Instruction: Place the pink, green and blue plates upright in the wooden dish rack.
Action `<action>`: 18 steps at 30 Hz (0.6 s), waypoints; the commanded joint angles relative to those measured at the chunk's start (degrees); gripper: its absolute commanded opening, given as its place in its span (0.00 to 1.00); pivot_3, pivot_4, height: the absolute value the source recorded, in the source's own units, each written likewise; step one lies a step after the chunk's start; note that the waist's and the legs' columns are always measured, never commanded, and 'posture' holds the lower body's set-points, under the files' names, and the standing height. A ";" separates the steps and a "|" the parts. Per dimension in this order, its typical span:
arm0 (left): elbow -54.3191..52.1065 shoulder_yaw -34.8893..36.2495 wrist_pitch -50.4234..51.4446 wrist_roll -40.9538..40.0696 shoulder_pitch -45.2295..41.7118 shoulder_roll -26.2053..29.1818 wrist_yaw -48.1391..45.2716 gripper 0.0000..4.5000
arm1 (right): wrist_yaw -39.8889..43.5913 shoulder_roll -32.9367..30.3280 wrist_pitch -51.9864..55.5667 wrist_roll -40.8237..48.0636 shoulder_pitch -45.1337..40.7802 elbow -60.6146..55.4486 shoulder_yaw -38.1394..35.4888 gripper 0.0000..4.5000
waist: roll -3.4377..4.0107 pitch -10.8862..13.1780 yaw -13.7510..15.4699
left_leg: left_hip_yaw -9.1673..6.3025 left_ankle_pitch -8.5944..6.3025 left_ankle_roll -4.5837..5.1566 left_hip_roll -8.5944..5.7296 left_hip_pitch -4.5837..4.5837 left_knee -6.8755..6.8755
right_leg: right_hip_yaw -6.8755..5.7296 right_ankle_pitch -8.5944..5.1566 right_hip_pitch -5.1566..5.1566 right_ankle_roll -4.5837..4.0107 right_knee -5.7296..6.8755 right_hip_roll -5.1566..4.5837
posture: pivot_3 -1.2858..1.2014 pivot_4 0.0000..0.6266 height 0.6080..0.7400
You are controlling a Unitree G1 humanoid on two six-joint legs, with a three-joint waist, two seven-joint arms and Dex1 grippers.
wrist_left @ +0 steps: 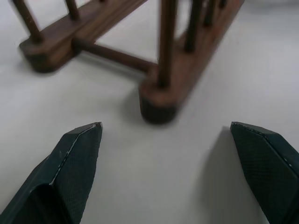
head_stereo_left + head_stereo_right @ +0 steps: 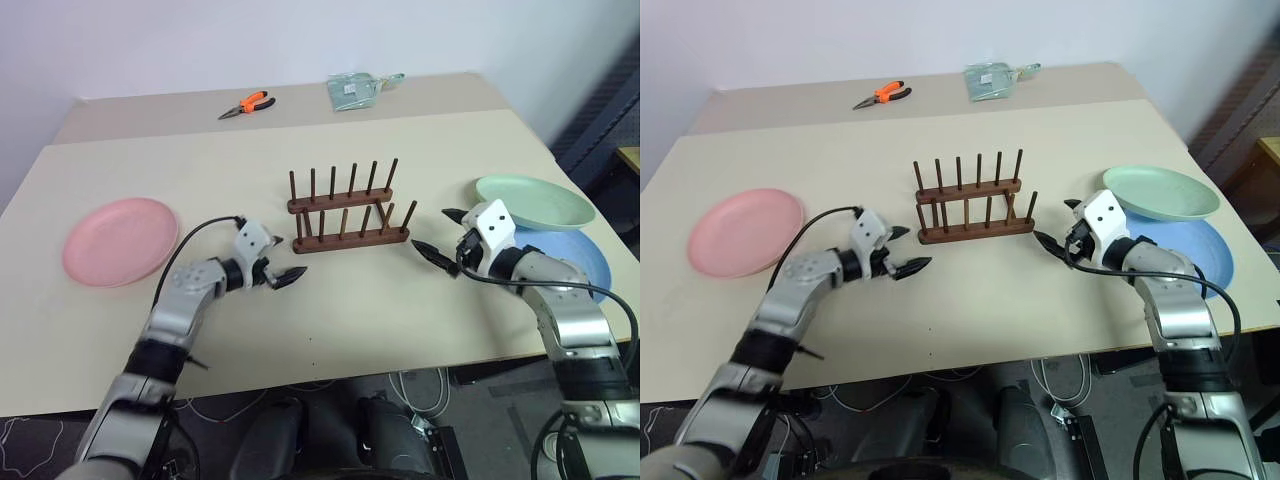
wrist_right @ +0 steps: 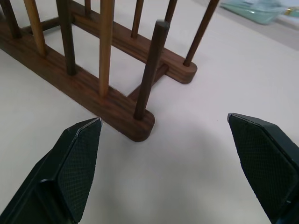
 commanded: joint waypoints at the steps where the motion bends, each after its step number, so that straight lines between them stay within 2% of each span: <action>1: 12.27 -2.47 -4.19 2.88 -5.64 -2.60 -3.57 1.00 | -3.34 0.10 1.52 0.40 4.91 -7.89 -3.65 0.98 | -0.02 -0.02 0.26 | -0.01 0.00 0.01 -0.01 0.00 0.00 | 0.00 0.00 0.01 0.00 0.00 -0.01 | 0.52 0.24 1.00; 2: 14.64 -2.49 -4.95 2.74 -6.92 -3.36 -4.84 1.00 | -4.05 0.18 2.13 0.61 6.37 -9.50 -4.23 0.98 | -0.02 -0.03 0.40 | -0.01 0.00 0.01 -0.01 0.00 0.00 | 0.00 0.00 0.01 0.01 0.00 -0.01 | 0.52 0.24 1.00; 5: 18.99 -2.86 -8.00 3.88 -8.82 -4.17 -7.40 0.82 | -5.82 0.61 3.88 0.92 10.01 -13.87 -5.26 1.00 | -0.02 -0.04 0.41 | 0.01 -0.02 0.03 -0.01 0.01 0.00 | 0.02 0.00 0.01 0.01 0.00 0.00 | 0.52 0.24 1.00; 8: 19.92 -2.99 -9.69 4.16 -9.04 -4.44 -10.00 0.47 | -6.58 0.72 4.46 0.82 12.19 -15.68 -5.67 1.00 | -0.01 -0.06 0.46 | 0.01 -0.01 0.03 0.00 0.01 0.00 | 0.02 0.00 0.01 0.01 0.01 0.00 | 0.52 0.24 1.00; 11: 18.98 -2.58 -10.60 4.01 -8.16 -3.99 -12.09 0.17 | -7.18 0.89 4.85 0.42 13.21 -16.81 -5.28 1.00 | -0.02 -0.07 0.44 | 0.01 -0.02 0.04 0.00 0.01 0.01 | 0.02 0.00 0.02 0.02 0.01 0.00 | 0.52 0.24 1.00; 14: 13.03 -2.98 -9.41 2.88 -6.20 -3.37 -15.17 0.17 | -6.29 -0.12 5.10 0.74 13.80 -16.44 -6.08 1.00 | 0.00 -0.08 0.46 | 0.00 -0.02 0.04 0.01 0.02 -0.01 | 0.02 -0.01 0.01 0.02 0.01 0.01 | 0.52 0.24 1.00; 18: -0.90 -5.96 -4.86 0.47 -0.62 0.03 -23.54 0.17 | -5.25 -1.71 4.06 0.42 14.78 -14.31 -7.73 1.00 | 0.00 -0.08 0.35 | 0.02 -0.04 0.08 0.01 0.01 -0.01 | 0.04 -0.01 0.01 0.02 -0.01 0.00 | 0.52 0.24 1.00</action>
